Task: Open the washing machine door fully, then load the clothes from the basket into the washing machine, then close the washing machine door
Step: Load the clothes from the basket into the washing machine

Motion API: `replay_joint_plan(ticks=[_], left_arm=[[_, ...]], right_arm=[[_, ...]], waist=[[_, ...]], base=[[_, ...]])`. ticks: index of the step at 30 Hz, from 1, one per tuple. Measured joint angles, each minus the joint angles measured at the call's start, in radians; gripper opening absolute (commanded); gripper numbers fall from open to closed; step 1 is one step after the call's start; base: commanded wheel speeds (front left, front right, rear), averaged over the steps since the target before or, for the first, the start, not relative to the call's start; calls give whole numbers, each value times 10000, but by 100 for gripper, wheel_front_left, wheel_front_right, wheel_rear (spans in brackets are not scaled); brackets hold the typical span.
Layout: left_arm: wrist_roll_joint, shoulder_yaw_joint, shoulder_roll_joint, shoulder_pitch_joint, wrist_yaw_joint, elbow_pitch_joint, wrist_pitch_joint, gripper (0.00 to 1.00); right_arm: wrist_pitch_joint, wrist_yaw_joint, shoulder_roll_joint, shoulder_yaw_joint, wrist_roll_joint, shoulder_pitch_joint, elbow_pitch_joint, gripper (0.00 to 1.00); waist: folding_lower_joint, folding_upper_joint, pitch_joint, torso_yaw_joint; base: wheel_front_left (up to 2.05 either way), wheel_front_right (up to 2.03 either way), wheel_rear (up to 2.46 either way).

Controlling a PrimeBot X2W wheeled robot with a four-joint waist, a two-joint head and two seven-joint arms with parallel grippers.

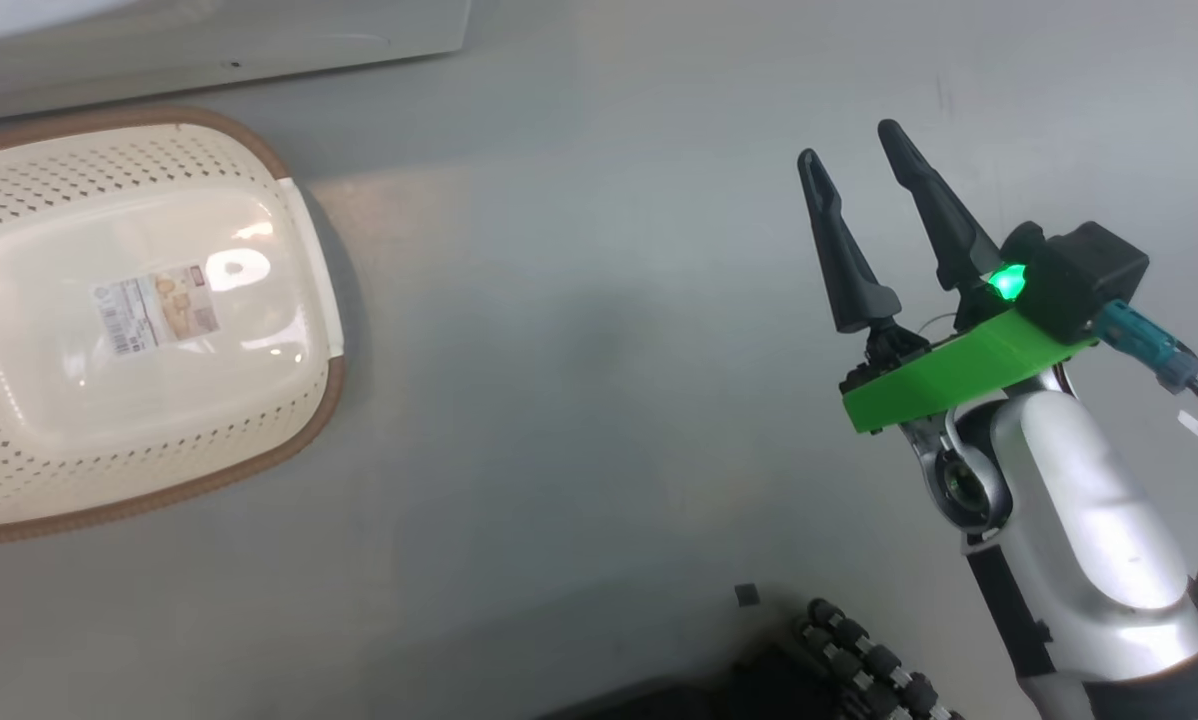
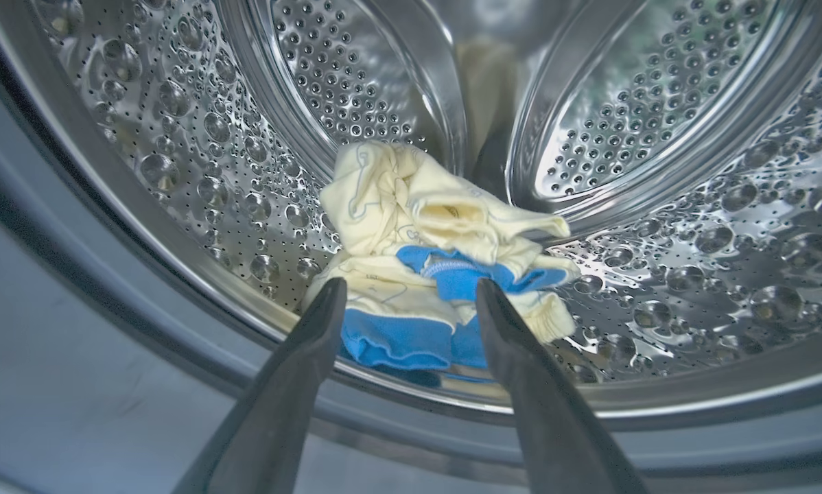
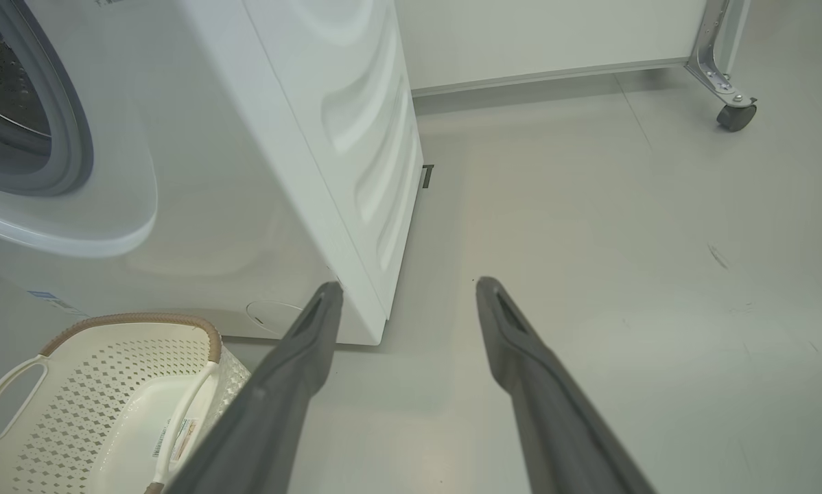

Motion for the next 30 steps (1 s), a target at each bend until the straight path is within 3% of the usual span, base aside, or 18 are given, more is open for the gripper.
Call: replay_joint_plan(ticks=[8,26,30], left_arm=[[-132,-140,-407,2344,330,-1429,-650,100],[84,-63,-1277,7917,2052,-5695,-974,100],[251,167,-1532,8884,2125,-6355,-984,100]], right_arm=[[0,0,-186,-435,-213,584,10,100],[297,0,-451,-1034,-550,1524,-201,100],[476,-2,-500,-1112,-560,1779,-267,100]], waist=[[0,0,-808,469],[-1,0,-2713,1383],[-1,0,-3157,1544]], base=[[0,0,0],[0,0,0],[0,0,0]])
